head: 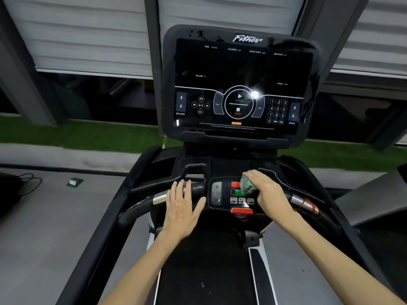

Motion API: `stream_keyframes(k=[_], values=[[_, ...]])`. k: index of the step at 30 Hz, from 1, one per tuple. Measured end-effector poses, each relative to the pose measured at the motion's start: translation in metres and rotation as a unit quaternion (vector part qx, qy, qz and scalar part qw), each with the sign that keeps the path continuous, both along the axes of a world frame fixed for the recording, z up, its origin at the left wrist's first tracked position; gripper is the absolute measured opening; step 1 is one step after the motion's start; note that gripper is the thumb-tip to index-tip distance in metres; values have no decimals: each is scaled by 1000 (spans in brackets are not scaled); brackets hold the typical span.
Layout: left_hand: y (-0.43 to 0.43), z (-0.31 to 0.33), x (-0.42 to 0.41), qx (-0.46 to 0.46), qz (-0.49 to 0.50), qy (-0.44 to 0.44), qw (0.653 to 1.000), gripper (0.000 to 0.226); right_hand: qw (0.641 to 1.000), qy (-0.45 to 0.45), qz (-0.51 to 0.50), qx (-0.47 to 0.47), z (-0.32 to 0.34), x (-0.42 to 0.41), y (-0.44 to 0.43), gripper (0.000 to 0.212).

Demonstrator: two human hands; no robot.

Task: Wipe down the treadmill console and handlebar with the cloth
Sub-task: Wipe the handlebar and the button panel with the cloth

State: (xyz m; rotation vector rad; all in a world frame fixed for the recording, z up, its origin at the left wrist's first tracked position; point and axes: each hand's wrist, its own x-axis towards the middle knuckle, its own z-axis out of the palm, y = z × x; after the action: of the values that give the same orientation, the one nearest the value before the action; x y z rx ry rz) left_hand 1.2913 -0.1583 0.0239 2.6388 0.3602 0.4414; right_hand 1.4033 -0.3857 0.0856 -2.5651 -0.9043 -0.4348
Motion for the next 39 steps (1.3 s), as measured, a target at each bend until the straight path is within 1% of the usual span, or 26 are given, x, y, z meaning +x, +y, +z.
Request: stream_keyframes(k=[2,3,6,8,10,13,17,19,22,23,25,28,30,35,37,39], values=[[-16,6,5,-32,-2,-33,999,79,1000,9,-6,6,-9,11,-29,74],[-25,11,9,-64,-12,-47,997,72,1000,16,-11,21,-12,14,-41,74],[-52,28,21,-166,-24,-53,984,56,992,69,-9,109,-12,16,-60,72],[-67,34,29,-209,12,-64,976,52,975,118,-25,184,-13,11,-57,69],[-76,35,33,-225,56,-80,969,49,961,144,-50,231,-22,1,-50,69],[-82,32,37,-217,94,-81,968,46,954,143,-44,259,-45,-14,-53,76],[-93,36,43,-187,139,-94,968,43,951,150,1,269,-67,-31,-72,79],[-98,39,45,-172,157,-99,967,42,944,165,22,284,-58,-20,-72,78],[-100,40,46,-166,173,-94,966,41,918,213,15,333,-32,6,-62,72],[-101,41,45,-169,175,-91,966,41,916,215,13,339,-28,7,-60,69],[-102,43,46,-170,175,-87,966,42,924,199,19,326,-34,-2,-61,72],[-103,43,46,-161,174,-84,968,42,940,162,28,299,-66,-28,-72,75],[-102,41,45,-163,175,-82,967,43,939,167,31,300,-71,-34,-74,74],[-101,42,43,-178,175,-76,965,44,919,205,27,336,-39,1,-58,70],[-101,43,42,-187,175,-74,964,44,922,203,19,330,-39,2,-57,71],[-102,45,42,-189,173,-79,963,44,931,183,20,315,-50,-12,-63,72]])
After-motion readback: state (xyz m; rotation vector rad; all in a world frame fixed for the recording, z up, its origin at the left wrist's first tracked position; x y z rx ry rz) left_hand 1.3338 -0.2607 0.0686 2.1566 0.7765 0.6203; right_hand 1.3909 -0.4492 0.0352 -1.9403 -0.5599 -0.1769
